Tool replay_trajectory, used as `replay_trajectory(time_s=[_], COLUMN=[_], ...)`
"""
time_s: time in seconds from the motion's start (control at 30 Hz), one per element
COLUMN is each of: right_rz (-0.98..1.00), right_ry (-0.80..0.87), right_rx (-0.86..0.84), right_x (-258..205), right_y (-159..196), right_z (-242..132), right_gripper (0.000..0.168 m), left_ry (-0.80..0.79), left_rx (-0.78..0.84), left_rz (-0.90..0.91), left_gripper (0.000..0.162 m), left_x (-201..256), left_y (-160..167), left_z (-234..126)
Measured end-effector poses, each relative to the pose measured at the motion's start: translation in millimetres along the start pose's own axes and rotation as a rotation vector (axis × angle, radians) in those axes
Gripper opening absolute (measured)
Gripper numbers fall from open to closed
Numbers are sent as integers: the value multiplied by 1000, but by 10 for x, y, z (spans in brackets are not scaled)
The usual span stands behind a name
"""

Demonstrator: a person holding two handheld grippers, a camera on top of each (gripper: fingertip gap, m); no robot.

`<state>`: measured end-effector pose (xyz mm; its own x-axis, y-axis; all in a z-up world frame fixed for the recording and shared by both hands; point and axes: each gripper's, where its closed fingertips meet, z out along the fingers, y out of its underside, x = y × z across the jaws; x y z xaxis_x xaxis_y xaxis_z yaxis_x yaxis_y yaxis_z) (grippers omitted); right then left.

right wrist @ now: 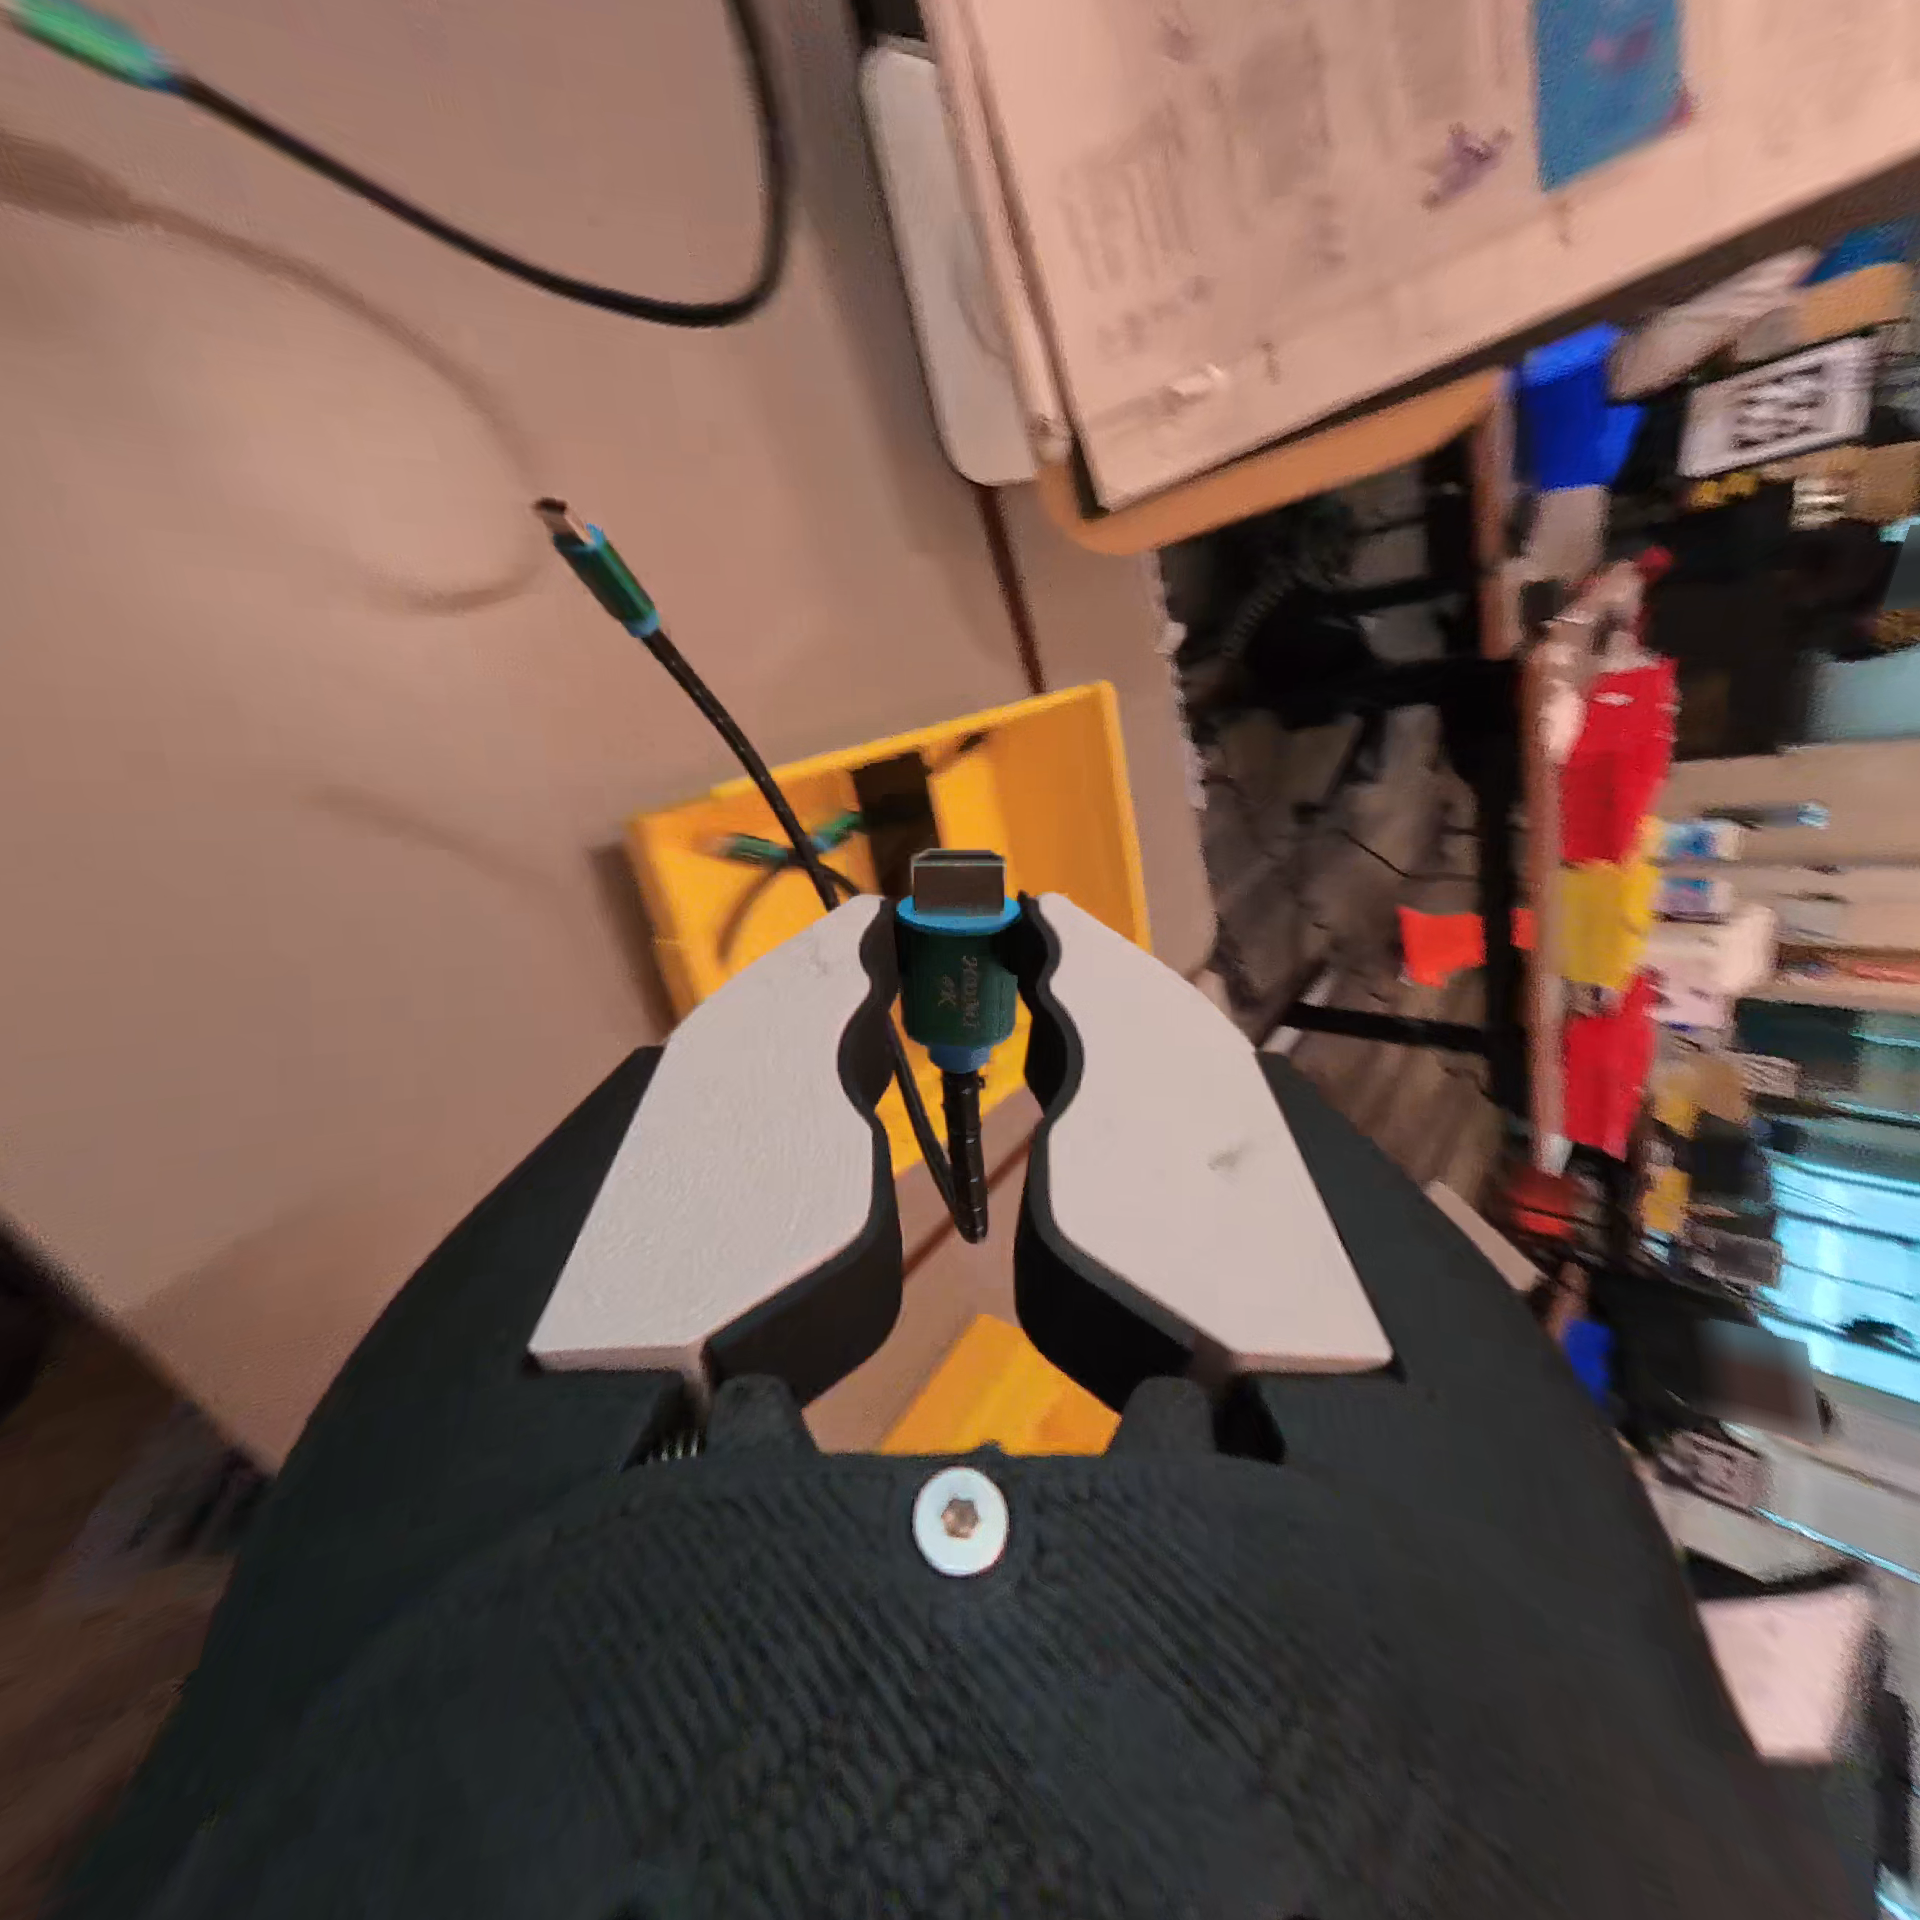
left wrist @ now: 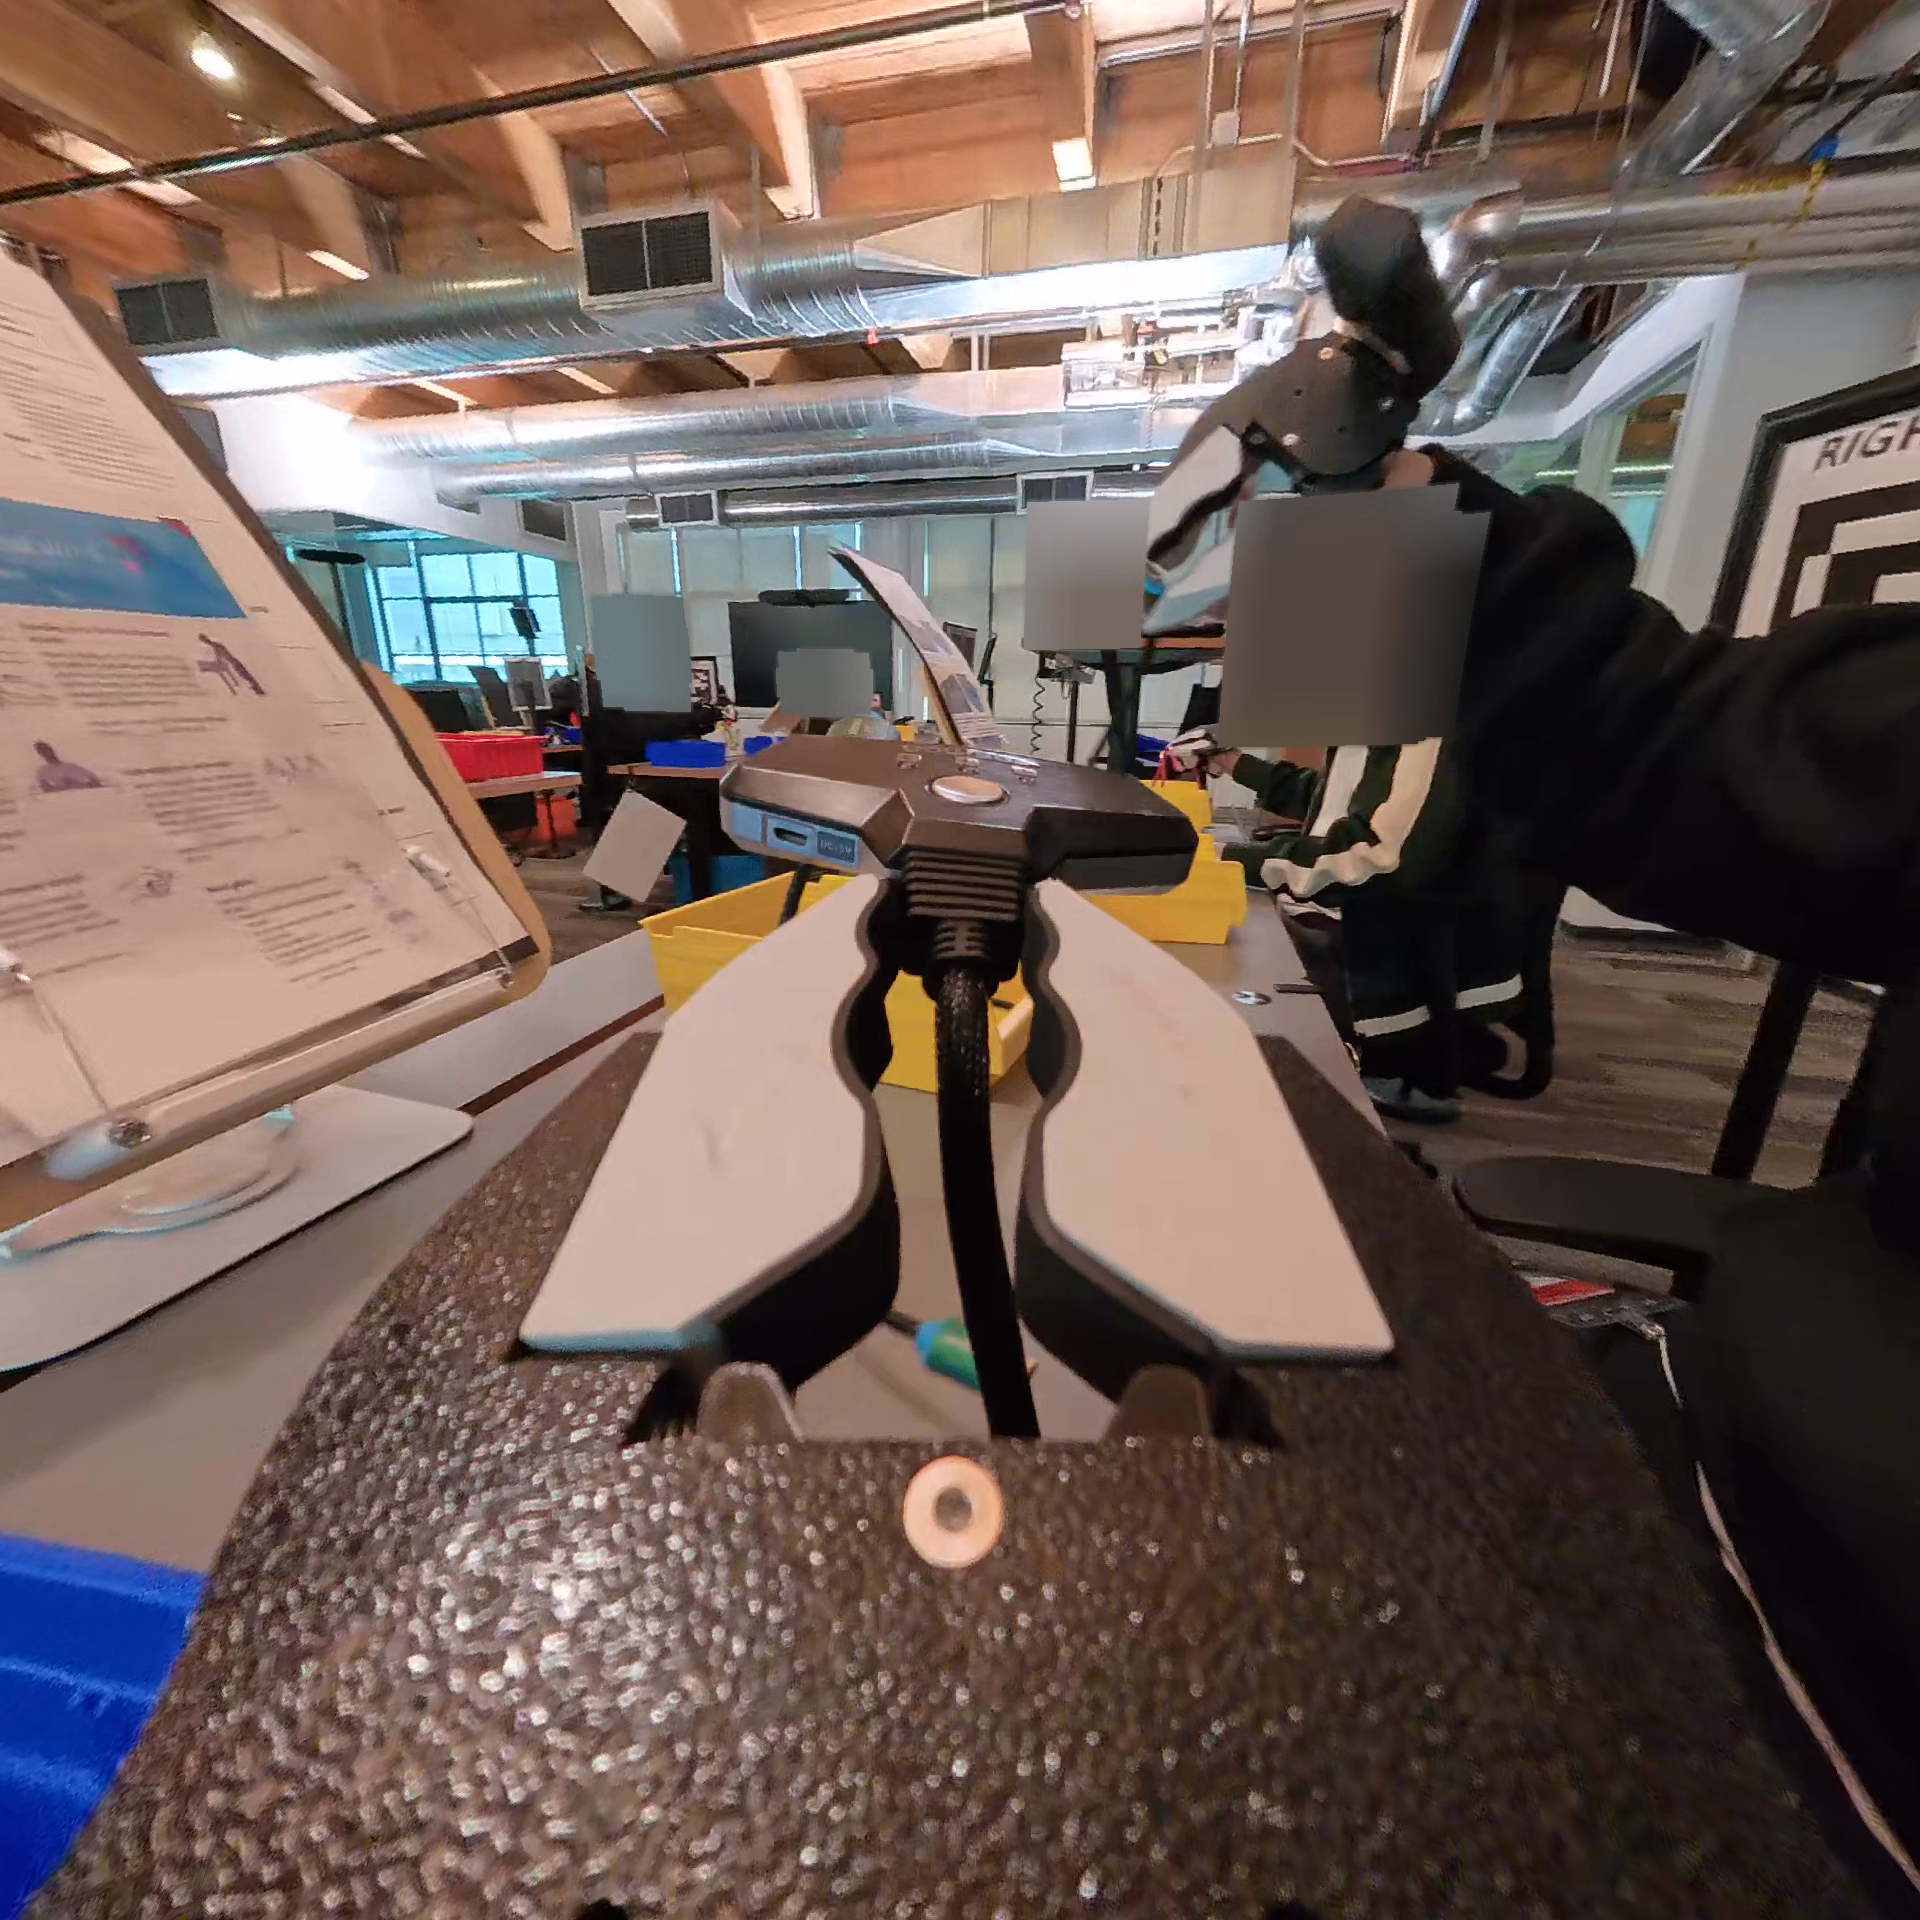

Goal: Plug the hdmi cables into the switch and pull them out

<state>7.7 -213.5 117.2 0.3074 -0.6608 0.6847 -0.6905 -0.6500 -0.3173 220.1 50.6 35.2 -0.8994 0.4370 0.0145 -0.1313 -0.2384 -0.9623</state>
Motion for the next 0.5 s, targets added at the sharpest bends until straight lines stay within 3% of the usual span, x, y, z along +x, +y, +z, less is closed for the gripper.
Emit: replay_trajectory(time_s=[0.13, 0.27, 0.43, 0.5], right_rz=[-17, 91, 156, 98], right_ry=[45, 135, 198, 181], right_rx=[-104, -153, -104, -108], right_x=[236, 401, 473, 435], right_y=[455, 779, 883, 886], right_z=[166, 445, 748, 866], right_gripper=[22, 22, 22, 22], left_ry=[28, 24, 54, 58], left_rx=[-27, -72, -63, -65], left_rz=[15, 38, 24, 17], left_gripper=[22, 22, 21, 21], left_x=[62, 73, 105, 102], left_y=[63, 143, 158, 183], left_z=[78, 121, 144, 160])
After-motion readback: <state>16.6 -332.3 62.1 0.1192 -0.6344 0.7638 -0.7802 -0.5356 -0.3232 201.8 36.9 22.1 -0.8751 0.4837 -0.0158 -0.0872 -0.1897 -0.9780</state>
